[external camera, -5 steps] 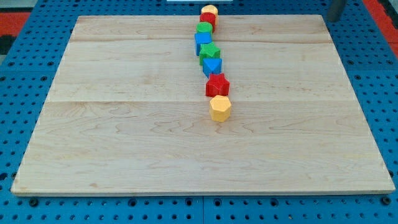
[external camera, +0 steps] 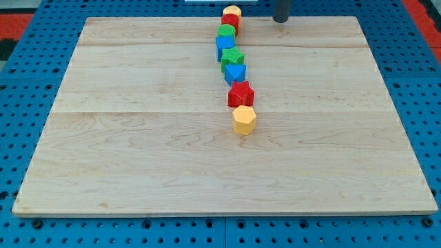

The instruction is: Move the arm to the right of the yellow heart

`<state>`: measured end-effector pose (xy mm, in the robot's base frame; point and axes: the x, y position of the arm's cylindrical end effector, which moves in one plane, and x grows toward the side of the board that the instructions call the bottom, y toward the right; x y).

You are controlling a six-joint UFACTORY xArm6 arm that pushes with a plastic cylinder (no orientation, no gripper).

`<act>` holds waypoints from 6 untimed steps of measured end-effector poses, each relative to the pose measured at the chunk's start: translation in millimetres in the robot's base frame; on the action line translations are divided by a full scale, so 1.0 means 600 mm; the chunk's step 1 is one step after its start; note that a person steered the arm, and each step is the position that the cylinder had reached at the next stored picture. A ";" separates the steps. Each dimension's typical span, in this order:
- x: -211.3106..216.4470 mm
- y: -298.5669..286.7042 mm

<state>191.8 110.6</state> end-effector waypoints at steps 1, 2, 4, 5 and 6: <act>0.002 0.004; 0.002 0.001; 0.002 -0.043; 0.001 -0.045; 0.002 -0.013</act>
